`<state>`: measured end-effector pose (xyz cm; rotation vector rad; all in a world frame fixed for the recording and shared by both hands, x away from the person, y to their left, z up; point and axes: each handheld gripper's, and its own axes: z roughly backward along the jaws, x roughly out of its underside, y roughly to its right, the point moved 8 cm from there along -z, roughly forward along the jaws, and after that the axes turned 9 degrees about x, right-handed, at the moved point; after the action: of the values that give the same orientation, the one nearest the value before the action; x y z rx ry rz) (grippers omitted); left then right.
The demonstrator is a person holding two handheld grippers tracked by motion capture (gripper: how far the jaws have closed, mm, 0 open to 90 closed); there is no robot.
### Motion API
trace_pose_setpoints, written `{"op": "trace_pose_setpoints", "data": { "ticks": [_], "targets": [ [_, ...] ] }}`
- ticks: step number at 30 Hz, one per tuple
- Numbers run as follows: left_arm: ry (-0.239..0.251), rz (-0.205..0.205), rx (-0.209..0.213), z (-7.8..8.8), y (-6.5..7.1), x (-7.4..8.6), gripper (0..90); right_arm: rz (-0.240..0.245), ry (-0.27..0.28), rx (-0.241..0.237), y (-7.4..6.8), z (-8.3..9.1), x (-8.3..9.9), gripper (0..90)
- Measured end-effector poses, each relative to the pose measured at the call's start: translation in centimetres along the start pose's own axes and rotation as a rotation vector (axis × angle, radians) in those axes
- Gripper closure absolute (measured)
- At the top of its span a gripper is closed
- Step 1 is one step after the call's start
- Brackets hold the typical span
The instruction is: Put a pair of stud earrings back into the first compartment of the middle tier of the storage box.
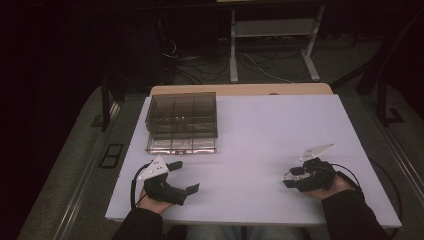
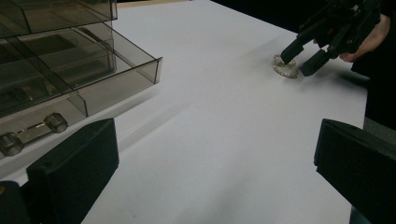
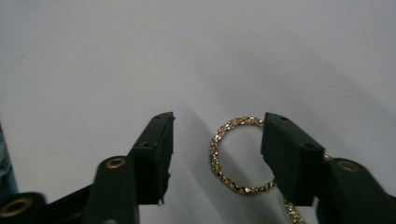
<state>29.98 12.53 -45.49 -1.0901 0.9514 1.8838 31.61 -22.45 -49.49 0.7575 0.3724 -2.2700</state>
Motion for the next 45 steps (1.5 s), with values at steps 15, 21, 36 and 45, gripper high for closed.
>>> {"op": "trace_pose_setpoints", "data": {
  "ticks": [15,21,36,45],
  "targets": [
    [0.008,-0.003,-0.011,-0.09,-0.11,-0.04,0.0,0.025,-0.028,0.062,-0.18,-0.73,0.24,71.5],
    [0.009,-0.003,-0.007,-0.15,-0.09,-0.04,0.0,0.022,-0.039,0.055,-0.33,-0.83,0.35,76.4],
    [0.009,-0.002,-0.003,-0.18,-0.04,-0.02,0.0,-0.005,-0.052,0.055,-0.25,-0.88,0.47,85.1],
    [0.007,-0.001,0.0,-0.23,0.0,0.02,0.0,-0.022,-0.051,0.03,-0.16,-0.68,0.47,85.2]
  ]
}}
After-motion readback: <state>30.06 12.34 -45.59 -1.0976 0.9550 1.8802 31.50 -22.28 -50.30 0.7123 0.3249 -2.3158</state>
